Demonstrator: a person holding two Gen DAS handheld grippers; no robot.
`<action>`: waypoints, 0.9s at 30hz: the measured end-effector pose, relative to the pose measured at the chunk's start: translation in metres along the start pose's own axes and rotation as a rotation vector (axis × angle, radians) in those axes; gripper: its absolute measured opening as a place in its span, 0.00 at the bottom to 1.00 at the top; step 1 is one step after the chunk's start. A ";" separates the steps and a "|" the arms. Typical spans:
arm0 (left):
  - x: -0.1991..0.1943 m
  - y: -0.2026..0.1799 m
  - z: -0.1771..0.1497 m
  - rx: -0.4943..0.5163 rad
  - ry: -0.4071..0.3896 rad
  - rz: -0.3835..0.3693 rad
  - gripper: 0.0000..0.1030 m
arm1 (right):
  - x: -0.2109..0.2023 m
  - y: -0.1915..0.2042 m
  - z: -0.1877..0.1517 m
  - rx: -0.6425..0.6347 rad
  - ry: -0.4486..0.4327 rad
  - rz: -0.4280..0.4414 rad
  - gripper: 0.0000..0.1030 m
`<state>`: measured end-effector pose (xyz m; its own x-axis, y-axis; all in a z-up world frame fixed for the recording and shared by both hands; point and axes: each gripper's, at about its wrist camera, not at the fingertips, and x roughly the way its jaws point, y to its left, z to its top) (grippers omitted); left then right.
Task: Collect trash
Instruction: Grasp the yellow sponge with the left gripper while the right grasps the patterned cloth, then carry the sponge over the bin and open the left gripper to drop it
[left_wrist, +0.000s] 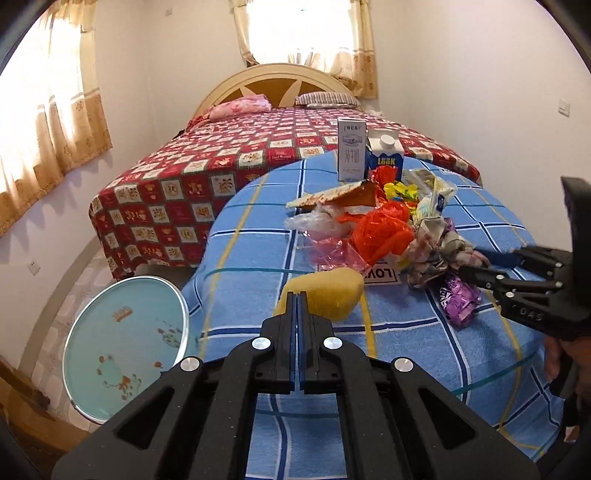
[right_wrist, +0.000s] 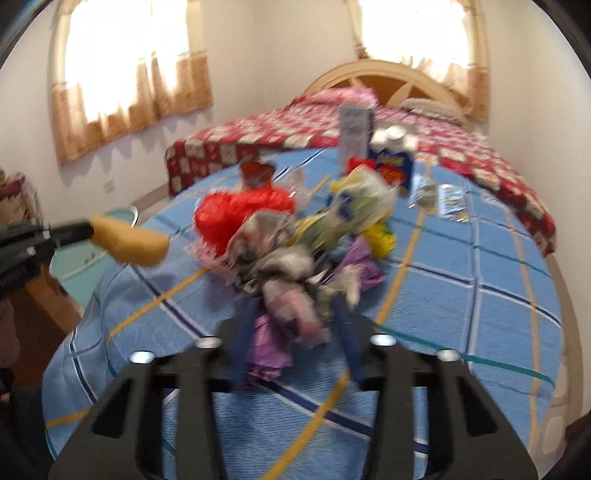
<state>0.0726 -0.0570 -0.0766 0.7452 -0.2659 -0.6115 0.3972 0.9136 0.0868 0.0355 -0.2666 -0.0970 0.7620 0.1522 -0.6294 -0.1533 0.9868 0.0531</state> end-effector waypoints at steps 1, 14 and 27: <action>-0.001 0.001 0.000 -0.001 -0.002 0.003 0.00 | 0.001 0.001 -0.001 -0.004 0.005 0.009 0.14; -0.025 0.043 0.001 -0.036 -0.039 0.098 0.00 | -0.047 0.009 0.029 -0.003 -0.153 0.018 0.12; -0.028 0.103 -0.014 -0.110 0.006 0.246 0.00 | -0.021 0.064 0.069 -0.102 -0.178 0.106 0.12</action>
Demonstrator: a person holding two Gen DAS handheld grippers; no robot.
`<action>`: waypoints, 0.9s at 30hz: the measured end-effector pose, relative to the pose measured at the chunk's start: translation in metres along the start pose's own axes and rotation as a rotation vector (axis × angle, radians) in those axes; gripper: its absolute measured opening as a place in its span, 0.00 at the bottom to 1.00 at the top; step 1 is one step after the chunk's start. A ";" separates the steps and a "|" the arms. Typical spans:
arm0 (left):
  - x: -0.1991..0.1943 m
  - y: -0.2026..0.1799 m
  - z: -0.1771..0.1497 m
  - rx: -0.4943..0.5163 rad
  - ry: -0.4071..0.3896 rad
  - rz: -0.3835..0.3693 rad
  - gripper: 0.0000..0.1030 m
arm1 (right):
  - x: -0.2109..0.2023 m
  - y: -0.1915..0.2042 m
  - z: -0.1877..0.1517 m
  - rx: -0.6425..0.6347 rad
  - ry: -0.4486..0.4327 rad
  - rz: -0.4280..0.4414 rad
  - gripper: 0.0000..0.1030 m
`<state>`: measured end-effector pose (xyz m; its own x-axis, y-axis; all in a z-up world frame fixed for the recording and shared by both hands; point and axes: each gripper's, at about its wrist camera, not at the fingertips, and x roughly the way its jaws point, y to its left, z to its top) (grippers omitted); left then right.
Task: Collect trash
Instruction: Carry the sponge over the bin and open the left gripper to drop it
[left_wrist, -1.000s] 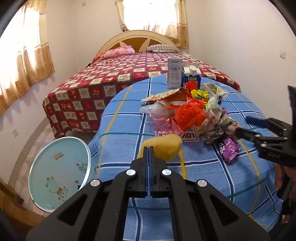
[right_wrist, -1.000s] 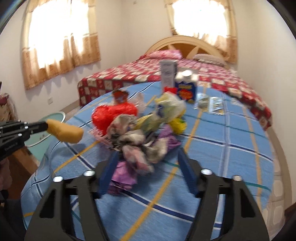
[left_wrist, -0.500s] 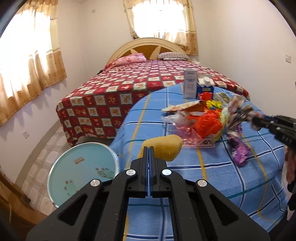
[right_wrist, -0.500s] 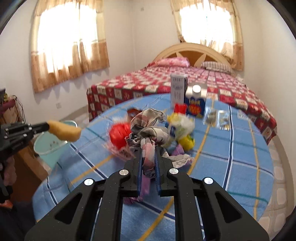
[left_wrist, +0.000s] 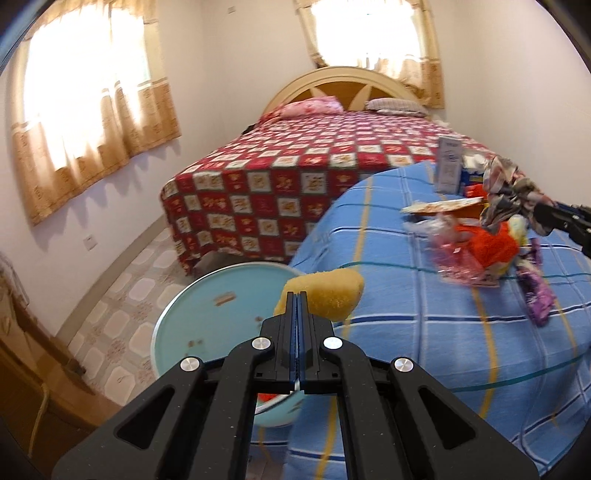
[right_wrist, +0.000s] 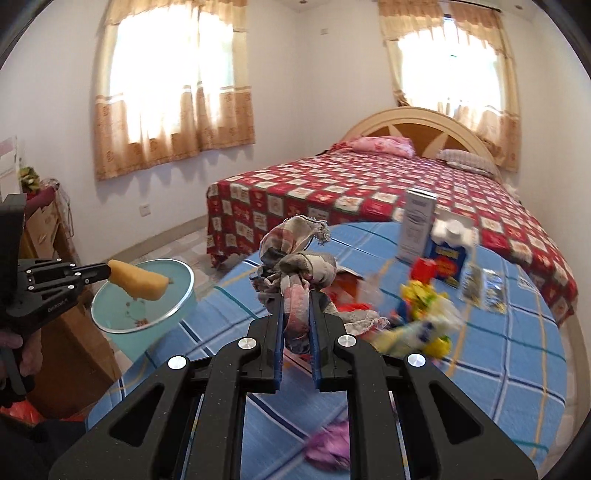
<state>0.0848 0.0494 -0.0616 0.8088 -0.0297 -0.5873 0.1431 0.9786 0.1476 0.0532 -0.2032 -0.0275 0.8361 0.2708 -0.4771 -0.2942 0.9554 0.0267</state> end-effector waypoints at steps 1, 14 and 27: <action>0.001 0.004 -0.001 -0.004 0.004 0.008 0.00 | 0.006 0.005 0.003 -0.007 0.002 0.012 0.12; 0.011 0.054 -0.015 -0.065 0.060 0.125 0.00 | 0.062 0.066 0.028 -0.114 0.038 0.127 0.12; 0.021 0.087 -0.024 -0.102 0.091 0.219 0.00 | 0.110 0.108 0.037 -0.201 0.072 0.187 0.12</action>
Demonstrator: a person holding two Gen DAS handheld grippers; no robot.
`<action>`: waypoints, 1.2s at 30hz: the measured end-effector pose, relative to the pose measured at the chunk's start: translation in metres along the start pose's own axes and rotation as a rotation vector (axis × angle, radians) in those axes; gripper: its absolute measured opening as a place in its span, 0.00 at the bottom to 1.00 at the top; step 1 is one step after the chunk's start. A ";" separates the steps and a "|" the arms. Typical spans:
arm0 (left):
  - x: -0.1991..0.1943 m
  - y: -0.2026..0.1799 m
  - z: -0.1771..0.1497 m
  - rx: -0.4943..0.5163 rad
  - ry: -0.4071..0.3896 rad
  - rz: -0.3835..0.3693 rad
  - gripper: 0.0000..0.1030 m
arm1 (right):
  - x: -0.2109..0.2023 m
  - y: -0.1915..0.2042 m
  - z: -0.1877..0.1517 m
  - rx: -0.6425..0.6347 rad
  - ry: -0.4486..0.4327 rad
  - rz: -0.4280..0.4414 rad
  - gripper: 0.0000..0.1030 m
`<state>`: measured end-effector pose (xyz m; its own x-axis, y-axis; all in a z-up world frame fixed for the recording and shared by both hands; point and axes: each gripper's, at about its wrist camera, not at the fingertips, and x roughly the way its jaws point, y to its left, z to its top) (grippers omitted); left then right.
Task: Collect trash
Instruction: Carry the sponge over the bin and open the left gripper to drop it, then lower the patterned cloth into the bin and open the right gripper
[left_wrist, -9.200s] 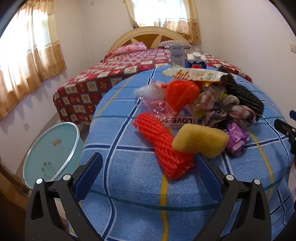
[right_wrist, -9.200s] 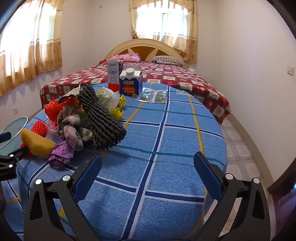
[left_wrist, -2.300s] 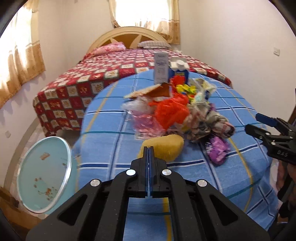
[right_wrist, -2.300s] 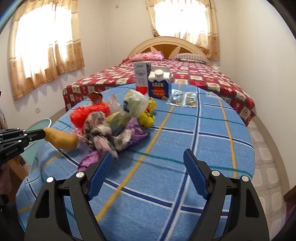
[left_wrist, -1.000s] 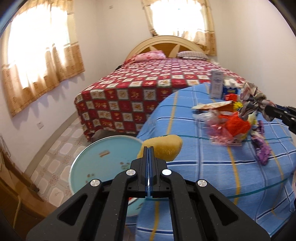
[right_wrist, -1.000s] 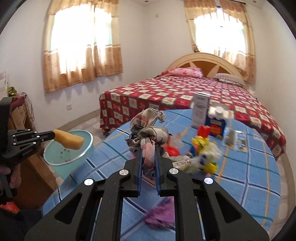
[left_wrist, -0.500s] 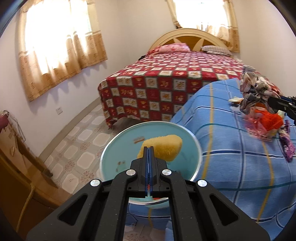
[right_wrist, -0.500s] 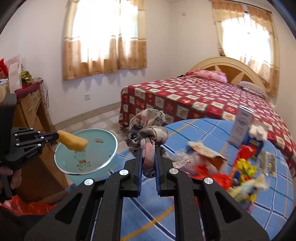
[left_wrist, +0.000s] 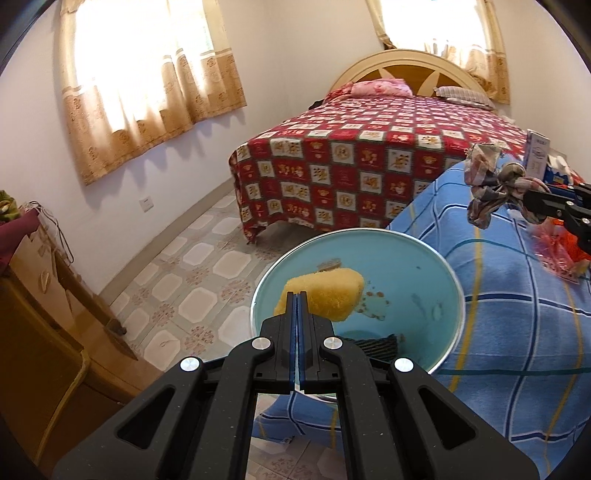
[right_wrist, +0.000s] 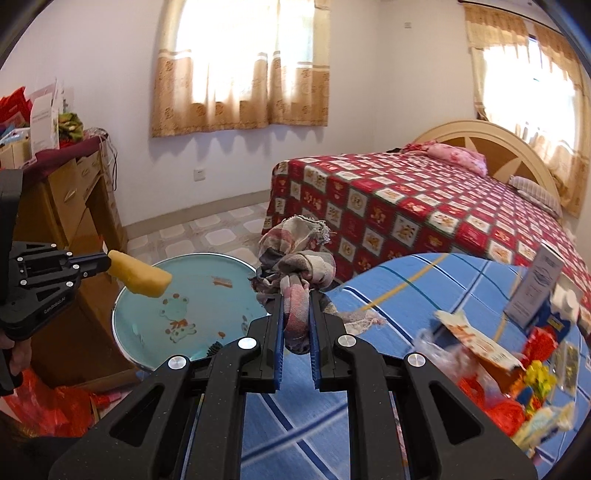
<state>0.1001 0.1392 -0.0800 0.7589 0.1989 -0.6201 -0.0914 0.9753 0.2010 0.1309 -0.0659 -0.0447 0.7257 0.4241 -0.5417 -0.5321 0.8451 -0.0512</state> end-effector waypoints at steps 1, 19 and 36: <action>0.001 0.001 0.000 0.000 0.001 0.006 0.00 | 0.003 0.003 0.002 -0.007 0.003 0.003 0.12; 0.012 0.016 -0.005 -0.002 0.032 0.057 0.00 | 0.043 0.034 0.009 -0.076 0.050 0.049 0.12; 0.013 0.015 -0.006 -0.011 0.033 0.049 0.00 | 0.048 0.043 0.009 -0.099 0.058 0.068 0.12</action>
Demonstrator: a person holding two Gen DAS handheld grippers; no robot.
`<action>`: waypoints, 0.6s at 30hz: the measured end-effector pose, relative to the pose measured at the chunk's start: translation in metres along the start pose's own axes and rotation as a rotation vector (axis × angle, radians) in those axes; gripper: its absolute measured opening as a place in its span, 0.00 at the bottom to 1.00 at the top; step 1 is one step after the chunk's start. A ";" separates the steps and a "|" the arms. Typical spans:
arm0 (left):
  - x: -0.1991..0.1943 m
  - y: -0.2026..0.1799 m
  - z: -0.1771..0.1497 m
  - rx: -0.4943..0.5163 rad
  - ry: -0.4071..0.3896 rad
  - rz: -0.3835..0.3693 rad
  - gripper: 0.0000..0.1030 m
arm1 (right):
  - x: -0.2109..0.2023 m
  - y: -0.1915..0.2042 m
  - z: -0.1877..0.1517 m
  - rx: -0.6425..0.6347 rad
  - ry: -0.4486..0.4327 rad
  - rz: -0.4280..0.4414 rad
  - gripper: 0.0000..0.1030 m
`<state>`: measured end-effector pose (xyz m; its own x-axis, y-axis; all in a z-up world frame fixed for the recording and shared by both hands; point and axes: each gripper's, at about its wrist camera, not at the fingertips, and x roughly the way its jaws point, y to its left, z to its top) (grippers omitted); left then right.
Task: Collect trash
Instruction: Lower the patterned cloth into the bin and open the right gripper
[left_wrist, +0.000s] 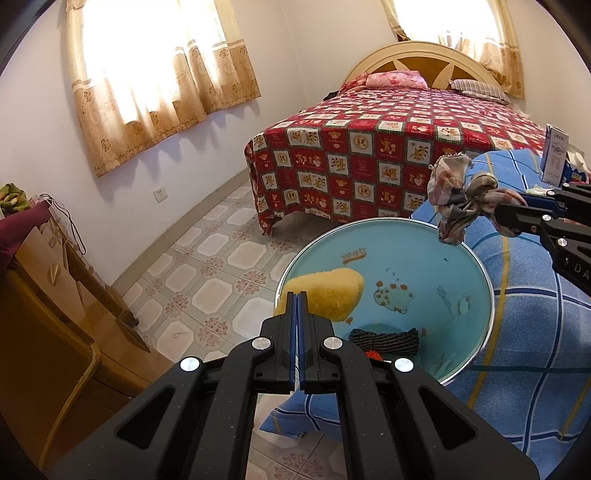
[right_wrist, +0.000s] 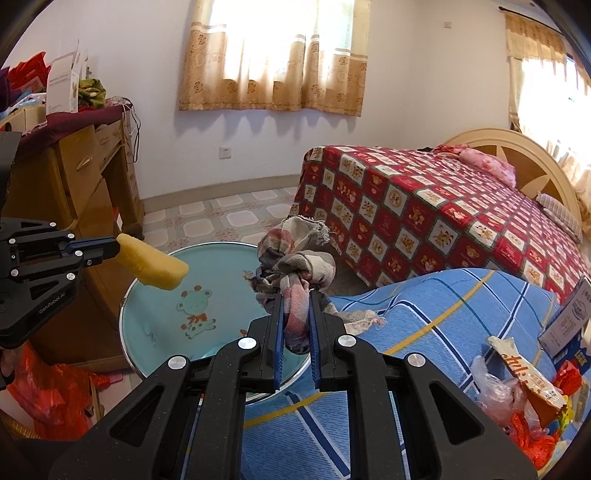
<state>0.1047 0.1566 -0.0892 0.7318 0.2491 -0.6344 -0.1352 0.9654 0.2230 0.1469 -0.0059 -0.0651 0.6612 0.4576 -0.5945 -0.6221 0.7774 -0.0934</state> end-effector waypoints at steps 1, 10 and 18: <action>0.000 -0.001 0.000 0.000 0.000 -0.001 0.00 | 0.000 -0.001 0.000 -0.001 0.001 0.001 0.12; -0.003 -0.004 0.001 -0.009 0.000 -0.017 0.04 | 0.006 0.004 -0.001 -0.016 0.013 0.029 0.25; -0.007 -0.005 0.001 -0.017 -0.016 -0.005 0.54 | 0.004 0.002 -0.005 0.010 0.006 0.018 0.54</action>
<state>0.1012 0.1498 -0.0854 0.7430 0.2429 -0.6237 -0.1429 0.9679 0.2067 0.1461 -0.0042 -0.0715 0.6473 0.4692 -0.6006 -0.6296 0.7734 -0.0743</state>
